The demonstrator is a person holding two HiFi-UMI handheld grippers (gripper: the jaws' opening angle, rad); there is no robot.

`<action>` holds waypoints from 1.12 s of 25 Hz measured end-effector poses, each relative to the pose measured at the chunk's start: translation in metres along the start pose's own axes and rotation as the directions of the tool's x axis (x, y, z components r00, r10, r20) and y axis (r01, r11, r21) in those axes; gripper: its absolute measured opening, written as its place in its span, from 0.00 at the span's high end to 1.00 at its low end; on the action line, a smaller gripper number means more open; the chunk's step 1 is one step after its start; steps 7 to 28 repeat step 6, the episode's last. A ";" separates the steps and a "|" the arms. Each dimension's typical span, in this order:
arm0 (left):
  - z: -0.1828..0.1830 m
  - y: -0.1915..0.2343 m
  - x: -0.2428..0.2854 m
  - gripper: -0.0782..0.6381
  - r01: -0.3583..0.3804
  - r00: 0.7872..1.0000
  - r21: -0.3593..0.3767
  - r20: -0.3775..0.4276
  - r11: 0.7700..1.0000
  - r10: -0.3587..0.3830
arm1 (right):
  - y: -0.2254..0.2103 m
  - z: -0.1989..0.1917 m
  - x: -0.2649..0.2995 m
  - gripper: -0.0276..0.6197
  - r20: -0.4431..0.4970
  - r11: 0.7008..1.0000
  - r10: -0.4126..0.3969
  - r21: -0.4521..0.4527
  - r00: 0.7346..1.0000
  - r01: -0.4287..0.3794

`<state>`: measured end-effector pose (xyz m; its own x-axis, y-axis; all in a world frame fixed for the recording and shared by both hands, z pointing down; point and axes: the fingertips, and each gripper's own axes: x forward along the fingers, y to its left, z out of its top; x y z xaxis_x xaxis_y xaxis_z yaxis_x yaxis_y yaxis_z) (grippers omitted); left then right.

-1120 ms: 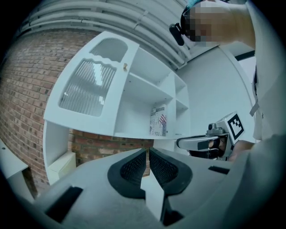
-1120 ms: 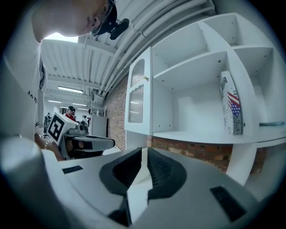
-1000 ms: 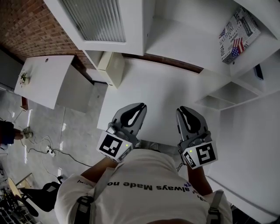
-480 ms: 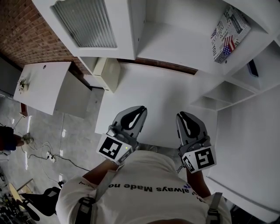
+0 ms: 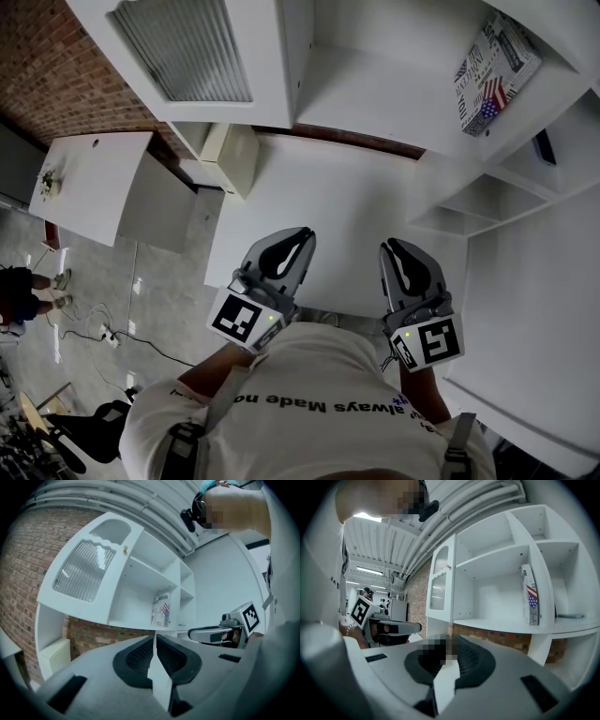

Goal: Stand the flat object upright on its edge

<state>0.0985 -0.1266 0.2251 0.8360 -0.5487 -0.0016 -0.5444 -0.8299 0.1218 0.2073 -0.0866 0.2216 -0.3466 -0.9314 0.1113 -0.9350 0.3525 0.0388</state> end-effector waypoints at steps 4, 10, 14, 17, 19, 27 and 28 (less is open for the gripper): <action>0.000 0.003 -0.001 0.85 0.003 1.000 -0.003 0.000 1.000 -0.003 | 0.002 -0.002 0.003 0.89 -0.003 1.000 -0.001 0.006 1.000 0.001; 0.000 0.005 -0.003 0.85 0.002 1.000 -0.007 0.003 1.000 -0.002 | 0.004 -0.002 0.005 0.89 -0.002 1.000 0.001 0.007 1.000 -0.001; 0.000 0.005 -0.003 0.85 0.002 1.000 -0.007 0.003 1.000 -0.002 | 0.004 -0.002 0.005 0.89 -0.002 1.000 0.001 0.007 1.000 -0.001; 0.000 0.005 -0.003 0.85 0.002 1.000 -0.007 0.003 1.000 -0.002 | 0.004 -0.002 0.005 0.89 -0.002 1.000 0.001 0.007 1.000 -0.001; 0.000 0.005 -0.003 0.85 0.002 1.000 -0.007 0.003 1.000 -0.002 | 0.004 -0.002 0.005 0.89 -0.002 1.000 0.001 0.007 1.000 -0.001; 0.000 0.005 -0.003 0.85 0.002 1.000 -0.007 0.003 1.000 -0.002 | 0.004 -0.002 0.005 0.89 -0.002 1.000 0.001 0.007 1.000 -0.001; 0.000 0.005 -0.003 0.85 0.002 1.000 -0.007 0.003 1.000 -0.002 | 0.004 -0.002 0.005 0.89 -0.002 1.000 0.001 0.007 1.000 -0.001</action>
